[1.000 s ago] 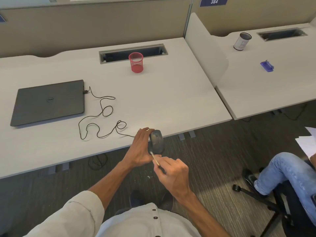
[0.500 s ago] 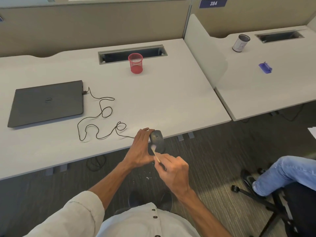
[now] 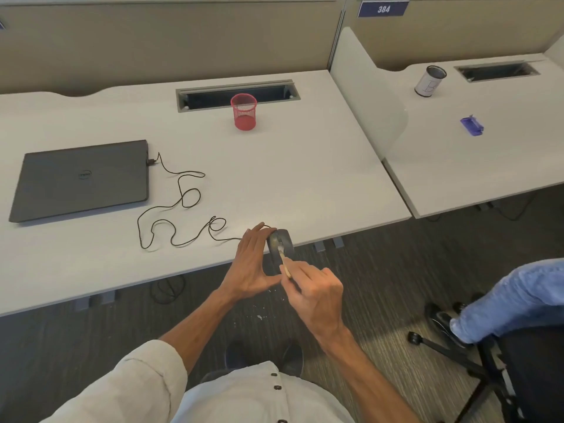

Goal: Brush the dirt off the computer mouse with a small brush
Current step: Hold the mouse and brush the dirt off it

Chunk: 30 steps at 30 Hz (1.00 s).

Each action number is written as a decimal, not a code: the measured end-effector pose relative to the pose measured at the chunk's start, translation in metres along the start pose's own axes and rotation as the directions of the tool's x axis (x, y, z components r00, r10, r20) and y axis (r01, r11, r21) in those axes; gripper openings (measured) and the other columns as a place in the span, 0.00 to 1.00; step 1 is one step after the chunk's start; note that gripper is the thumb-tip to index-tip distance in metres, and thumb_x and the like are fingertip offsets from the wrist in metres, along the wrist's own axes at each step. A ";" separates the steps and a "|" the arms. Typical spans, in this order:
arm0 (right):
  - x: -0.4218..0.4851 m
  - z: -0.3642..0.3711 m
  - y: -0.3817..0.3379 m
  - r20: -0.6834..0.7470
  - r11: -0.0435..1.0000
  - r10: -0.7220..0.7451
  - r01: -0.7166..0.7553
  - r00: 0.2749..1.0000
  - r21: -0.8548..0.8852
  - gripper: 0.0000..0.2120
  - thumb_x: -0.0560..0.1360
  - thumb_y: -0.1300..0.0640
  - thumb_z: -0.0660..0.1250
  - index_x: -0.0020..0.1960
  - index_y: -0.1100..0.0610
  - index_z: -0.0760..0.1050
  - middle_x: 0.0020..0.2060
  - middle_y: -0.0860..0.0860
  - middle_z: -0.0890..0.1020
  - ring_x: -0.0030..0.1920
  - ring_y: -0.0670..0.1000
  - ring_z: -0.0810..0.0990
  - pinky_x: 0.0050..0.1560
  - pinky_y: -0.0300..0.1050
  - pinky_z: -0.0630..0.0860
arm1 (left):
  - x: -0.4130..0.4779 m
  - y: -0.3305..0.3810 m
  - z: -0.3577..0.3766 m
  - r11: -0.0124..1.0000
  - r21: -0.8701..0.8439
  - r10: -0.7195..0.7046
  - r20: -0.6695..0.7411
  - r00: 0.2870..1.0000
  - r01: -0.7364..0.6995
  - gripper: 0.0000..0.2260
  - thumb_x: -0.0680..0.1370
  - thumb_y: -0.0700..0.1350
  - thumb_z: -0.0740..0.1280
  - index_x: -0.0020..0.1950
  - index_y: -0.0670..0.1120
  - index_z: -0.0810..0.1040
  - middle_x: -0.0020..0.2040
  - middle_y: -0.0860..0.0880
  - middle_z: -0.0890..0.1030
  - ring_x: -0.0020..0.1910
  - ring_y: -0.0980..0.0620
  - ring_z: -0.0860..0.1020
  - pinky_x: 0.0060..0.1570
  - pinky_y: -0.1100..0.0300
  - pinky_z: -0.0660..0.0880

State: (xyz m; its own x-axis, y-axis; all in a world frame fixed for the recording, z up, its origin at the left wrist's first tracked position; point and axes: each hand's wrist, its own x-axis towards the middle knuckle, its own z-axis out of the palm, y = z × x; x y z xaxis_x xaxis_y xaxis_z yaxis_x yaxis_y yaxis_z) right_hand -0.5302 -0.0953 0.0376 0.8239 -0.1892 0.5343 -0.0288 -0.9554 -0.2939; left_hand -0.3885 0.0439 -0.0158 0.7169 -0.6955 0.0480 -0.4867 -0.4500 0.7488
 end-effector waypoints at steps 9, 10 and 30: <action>-0.020 -0.003 -0.010 0.046 0.994 -0.107 0.108 0.993 -0.027 0.10 0.80 0.52 0.77 0.57 0.57 0.90 0.46 0.49 0.92 0.39 0.47 0.89 0.35 0.40 0.74 | -0.003 -0.005 0.005 0.999 -0.039 0.009 0.009 1.000 -0.009 0.53 0.69 0.65 0.84 0.85 0.47 0.62 0.84 0.50 0.64 0.89 0.52 0.52 0.89 0.42 0.49; -0.020 -0.006 -0.009 0.030 0.994 -0.105 0.106 0.994 -0.033 0.11 0.81 0.52 0.75 0.58 0.57 0.90 0.46 0.49 0.92 0.38 0.47 0.88 0.34 0.40 0.73 | -0.004 -0.004 0.006 0.999 -0.039 0.012 0.009 1.000 -0.012 0.52 0.69 0.67 0.82 0.85 0.47 0.62 0.84 0.51 0.64 0.89 0.52 0.52 0.89 0.42 0.49; -0.038 -0.021 -0.002 0.036 0.992 -0.071 0.074 0.997 -0.104 0.14 0.86 0.51 0.68 0.59 0.57 0.90 0.46 0.49 0.91 0.37 0.47 0.87 0.31 0.44 0.73 | -0.005 0.002 0.023 0.999 0.004 0.048 0.019 0.999 -0.049 0.52 0.70 0.68 0.81 0.84 0.46 0.63 0.84 0.51 0.64 0.88 0.55 0.51 0.89 0.42 0.51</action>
State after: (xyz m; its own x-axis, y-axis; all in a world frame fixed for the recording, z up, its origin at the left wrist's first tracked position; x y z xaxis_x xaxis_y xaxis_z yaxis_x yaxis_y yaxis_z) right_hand -0.5732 -0.0914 0.0346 0.8438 -0.1125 0.5247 -0.0259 -0.9852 -0.1696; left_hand -0.4041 0.0339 -0.0297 0.6831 -0.7268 0.0719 -0.5228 -0.4179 0.7430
